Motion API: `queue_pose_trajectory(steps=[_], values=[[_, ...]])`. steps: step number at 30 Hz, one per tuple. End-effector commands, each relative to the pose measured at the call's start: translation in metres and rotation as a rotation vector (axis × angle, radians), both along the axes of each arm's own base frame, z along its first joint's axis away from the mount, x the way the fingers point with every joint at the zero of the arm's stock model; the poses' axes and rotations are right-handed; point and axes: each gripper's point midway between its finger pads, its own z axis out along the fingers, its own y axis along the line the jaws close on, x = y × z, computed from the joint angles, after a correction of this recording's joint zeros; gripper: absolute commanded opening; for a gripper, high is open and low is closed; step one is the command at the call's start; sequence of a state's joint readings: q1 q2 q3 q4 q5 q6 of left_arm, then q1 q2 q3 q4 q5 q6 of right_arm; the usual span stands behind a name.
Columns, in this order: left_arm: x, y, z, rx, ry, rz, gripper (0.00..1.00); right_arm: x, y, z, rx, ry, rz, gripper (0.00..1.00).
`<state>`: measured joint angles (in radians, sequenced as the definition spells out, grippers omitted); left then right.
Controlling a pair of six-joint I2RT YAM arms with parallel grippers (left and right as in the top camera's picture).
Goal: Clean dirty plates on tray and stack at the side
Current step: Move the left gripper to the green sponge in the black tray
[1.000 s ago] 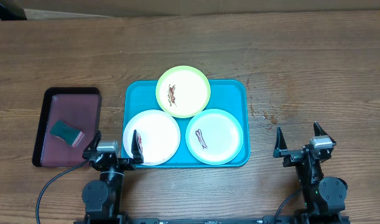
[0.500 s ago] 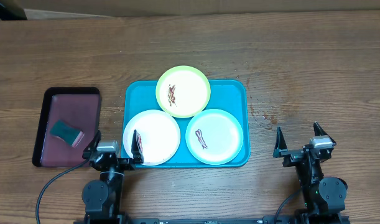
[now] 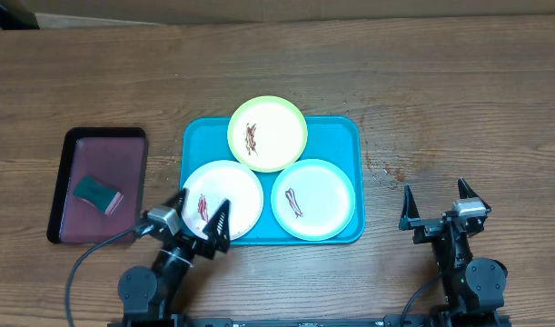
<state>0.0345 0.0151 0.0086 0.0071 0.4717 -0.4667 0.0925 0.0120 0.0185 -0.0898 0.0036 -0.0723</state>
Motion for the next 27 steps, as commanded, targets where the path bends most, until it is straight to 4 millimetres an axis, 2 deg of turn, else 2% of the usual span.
queue_pose_trajectory(steps=[1, 2, 3, 6, 8, 11, 14, 18, 23, 27], values=[[-0.019, -0.03, 0.01, -0.351, 0.165, -0.215, 1.0, 0.0, 0.002, -0.003, -0.003, -0.001, 0.01, 1.0], [-0.017, -0.028, 0.02, -0.399, 0.144, -0.205, 1.0, 0.0, 0.002, -0.003, -0.003, -0.001, 0.01, 1.0], [-0.019, -0.025, 0.04, -0.429, 0.071, -0.212, 1.0, 0.0, 0.002, -0.003, -0.003, -0.001, 0.01, 1.0], [-0.042, -0.023, 0.107, -0.351, -0.278, -0.248, 1.0, 0.0, 0.002, -0.003, -0.003, -0.001, 0.01, 1.0], [-0.054, -0.015, 0.141, -0.307, -0.435, -0.2, 1.0, 0.0, 0.002, -0.003, -0.003, -0.001, 0.009, 1.0], [-0.051, -0.005, 0.163, -0.205, -0.455, -0.09, 1.0, 0.0, 0.002, -0.003, -0.003, -0.001, 0.01, 1.0], [-0.047, 0.0, 0.18, -0.036, -0.417, -0.004, 1.0, 0.0, 0.002, -0.003, -0.003, -0.001, 0.01, 1.0], [-0.025, 0.029, 0.191, 0.089, -0.199, 0.196, 1.0, 0.0, 0.002, -0.003, -0.003, -0.001, 0.01, 1.0], [0.01, 0.074, 0.186, 0.274, 0.171, 0.412, 1.0, 0.0, 0.002, -0.003, -0.003, -0.001, 0.01, 1.0], [0.032, 0.124, 0.172, 0.391, 0.443, 0.654, 1.0, 0.0, 0.002, -0.003, -0.003, -0.001, 0.01, 1.0]])
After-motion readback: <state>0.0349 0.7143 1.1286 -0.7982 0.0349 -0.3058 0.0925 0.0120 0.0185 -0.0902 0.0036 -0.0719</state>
